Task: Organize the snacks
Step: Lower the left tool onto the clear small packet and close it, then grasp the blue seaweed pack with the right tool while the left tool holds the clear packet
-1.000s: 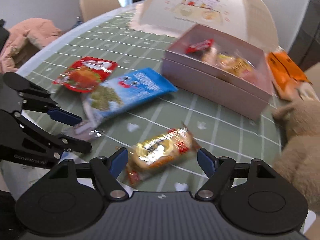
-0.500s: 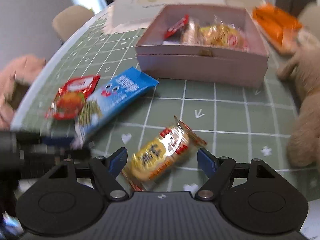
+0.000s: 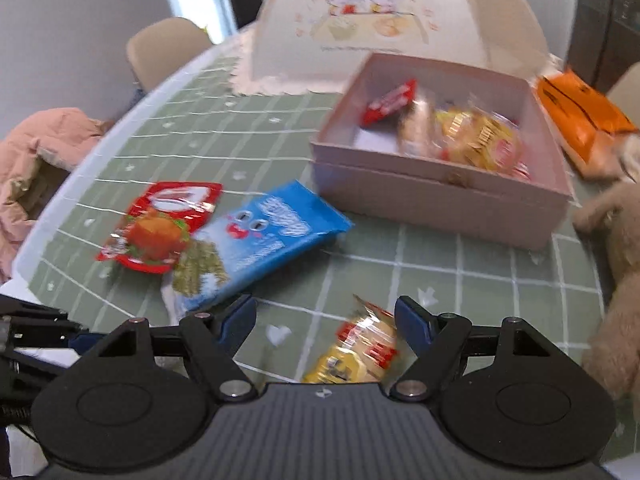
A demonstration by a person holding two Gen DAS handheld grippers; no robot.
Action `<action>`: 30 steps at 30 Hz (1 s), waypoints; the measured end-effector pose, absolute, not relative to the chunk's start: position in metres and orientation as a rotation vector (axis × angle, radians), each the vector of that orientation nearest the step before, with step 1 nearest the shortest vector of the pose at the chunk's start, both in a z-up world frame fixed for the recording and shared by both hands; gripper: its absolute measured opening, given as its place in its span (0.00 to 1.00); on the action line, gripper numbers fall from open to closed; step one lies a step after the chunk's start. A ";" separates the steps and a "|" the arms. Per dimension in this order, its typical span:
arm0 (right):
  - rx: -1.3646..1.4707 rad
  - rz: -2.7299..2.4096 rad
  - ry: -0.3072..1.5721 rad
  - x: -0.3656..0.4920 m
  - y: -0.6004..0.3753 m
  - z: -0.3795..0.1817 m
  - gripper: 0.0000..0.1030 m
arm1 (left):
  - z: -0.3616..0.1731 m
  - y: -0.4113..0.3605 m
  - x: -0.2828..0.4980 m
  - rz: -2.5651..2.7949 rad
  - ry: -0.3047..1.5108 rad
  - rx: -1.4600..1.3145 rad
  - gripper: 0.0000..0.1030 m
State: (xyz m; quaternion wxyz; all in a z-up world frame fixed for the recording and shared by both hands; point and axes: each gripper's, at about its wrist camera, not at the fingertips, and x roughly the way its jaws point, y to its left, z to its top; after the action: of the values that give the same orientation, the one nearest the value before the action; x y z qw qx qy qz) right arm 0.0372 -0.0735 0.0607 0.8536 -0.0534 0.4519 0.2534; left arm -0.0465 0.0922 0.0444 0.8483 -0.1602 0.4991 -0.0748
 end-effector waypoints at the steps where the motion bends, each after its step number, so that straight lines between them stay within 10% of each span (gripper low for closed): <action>1: -0.117 0.541 0.946 0.038 -0.069 0.061 0.75 | 0.047 0.098 -0.048 -0.162 1.046 -0.356 0.41; 7: -0.165 0.562 0.858 0.037 -0.032 0.061 0.62 | 0.060 0.111 -0.052 -0.128 1.044 -0.328 0.41; 25: -0.192 0.518 0.782 0.067 0.037 0.052 0.64 | 0.064 0.153 -0.075 0.086 1.004 -0.470 0.41; 30: -0.369 0.579 0.790 0.076 0.076 0.029 0.32 | 0.058 0.159 -0.088 0.105 1.011 -0.507 0.41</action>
State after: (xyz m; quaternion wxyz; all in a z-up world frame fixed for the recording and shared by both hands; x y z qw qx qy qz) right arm 0.0762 0.0761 0.0290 0.8661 -0.1762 0.3774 0.2764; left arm -0.0880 0.1591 0.0582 0.8430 -0.2401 0.4787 0.0499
